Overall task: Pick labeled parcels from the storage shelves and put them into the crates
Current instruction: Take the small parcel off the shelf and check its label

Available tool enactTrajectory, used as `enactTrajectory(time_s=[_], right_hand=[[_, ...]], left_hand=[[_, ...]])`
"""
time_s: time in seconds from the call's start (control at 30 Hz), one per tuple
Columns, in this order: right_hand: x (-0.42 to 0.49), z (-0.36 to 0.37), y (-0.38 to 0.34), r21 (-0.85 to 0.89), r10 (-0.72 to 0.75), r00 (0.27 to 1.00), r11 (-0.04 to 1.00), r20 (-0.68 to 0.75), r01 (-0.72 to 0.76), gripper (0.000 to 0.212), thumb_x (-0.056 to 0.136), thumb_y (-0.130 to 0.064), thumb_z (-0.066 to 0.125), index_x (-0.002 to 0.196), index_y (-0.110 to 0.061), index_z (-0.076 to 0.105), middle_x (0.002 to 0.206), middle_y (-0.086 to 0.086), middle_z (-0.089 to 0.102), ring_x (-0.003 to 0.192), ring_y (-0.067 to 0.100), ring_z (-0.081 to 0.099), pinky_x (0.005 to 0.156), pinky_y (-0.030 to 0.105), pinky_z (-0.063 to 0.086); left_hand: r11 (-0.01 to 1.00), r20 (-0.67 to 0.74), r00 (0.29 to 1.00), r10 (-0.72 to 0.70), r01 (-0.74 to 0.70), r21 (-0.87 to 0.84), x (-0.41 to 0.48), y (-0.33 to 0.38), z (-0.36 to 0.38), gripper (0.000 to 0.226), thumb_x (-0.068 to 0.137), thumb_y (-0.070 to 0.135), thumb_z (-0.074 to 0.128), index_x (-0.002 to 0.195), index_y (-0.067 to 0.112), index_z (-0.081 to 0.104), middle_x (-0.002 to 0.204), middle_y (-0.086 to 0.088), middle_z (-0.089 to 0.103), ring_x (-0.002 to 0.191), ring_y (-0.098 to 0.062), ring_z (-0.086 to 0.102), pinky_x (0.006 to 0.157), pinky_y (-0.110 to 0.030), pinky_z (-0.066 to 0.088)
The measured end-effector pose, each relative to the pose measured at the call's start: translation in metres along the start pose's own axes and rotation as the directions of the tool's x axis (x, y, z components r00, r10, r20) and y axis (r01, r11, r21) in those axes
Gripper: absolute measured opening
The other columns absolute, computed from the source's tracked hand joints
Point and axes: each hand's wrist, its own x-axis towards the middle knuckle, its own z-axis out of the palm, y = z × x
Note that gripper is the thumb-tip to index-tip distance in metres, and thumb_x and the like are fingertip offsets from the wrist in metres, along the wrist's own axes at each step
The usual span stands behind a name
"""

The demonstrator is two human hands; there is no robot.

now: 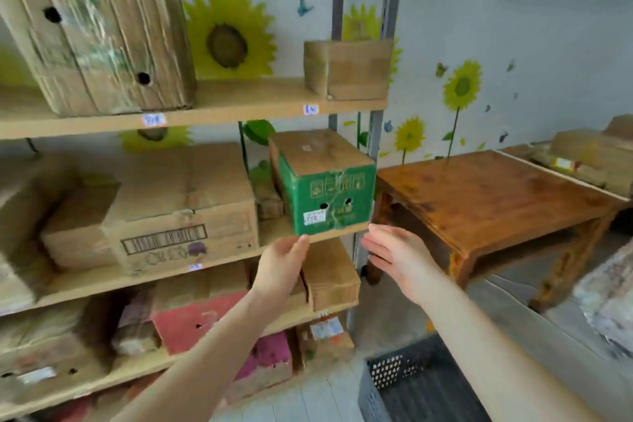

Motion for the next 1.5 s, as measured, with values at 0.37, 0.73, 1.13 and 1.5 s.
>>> enactTrajectory(time_s=[0.37, 0.73, 1.13, 1.5], right_hand=[[0.107, 0.065, -0.118, -0.16, -0.304, 0.942, 0.932, 0.14, 0.324, 0.037, 0.089, -0.022, 0.061, 0.122, -0.009, 0.053, 0.118, 0.008, 0.062, 0.104, 0.015, 0.062, 0.09, 0.028, 0.049], [0.239, 0.038, -0.258, -0.227, -0.71, 0.655, 0.704, -0.26, 0.673, 0.033, 0.091, -0.021, 0.056, 0.122, -0.009, 0.054, 0.115, -0.002, 0.055, 0.112, 0.012, 0.051, 0.091, 0.022, 0.036], [0.243, 0.058, -0.247, 0.098, -0.357, 0.914, 0.92, -0.192, 0.38, 0.025, 0.083, -0.041, 0.062, 0.093, -0.019, 0.057, 0.103, 0.003, 0.062, 0.099, 0.023, 0.058, 0.065, 0.031, 0.046], [0.224, 0.084, -0.24, 0.156, -0.393, 0.911, 0.915, 0.126, 0.373, 0.028, 0.098, -0.016, 0.038, 0.116, -0.021, 0.059, 0.108, 0.008, 0.068, 0.098, 0.022, 0.064, 0.091, 0.043, 0.05]], left_hand=[[0.97, -0.092, 0.967, 0.238, -0.241, -0.02, 0.105, 0.117, -0.022, 0.034, 0.093, 0.033, 0.051, 0.12, 0.014, 0.057, 0.118, -0.004, 0.062, 0.111, -0.018, 0.056, 0.102, -0.036, 0.042], [0.944, -0.171, 0.93, 0.324, -0.33, -0.005, 0.229, 0.23, 0.041, 0.024, 0.094, 0.033, 0.047, 0.096, 0.013, 0.061, 0.095, -0.002, 0.058, 0.095, -0.02, 0.054, 0.092, -0.036, 0.044], [0.924, -0.084, 0.949, 0.305, -0.316, -0.214, 0.242, 0.226, 0.029, 0.042, 0.096, 0.047, 0.036, 0.131, 0.03, 0.05, 0.119, 0.01, 0.056, 0.108, -0.013, 0.05, 0.1, -0.031, 0.038], [0.79, -0.019, 0.96, 0.281, -0.242, -0.564, 0.215, 0.235, -0.018, 0.027, 0.088, 0.046, 0.051, 0.104, 0.028, 0.063, 0.097, 0.001, 0.07, 0.087, -0.017, 0.062, 0.083, -0.035, 0.046]])
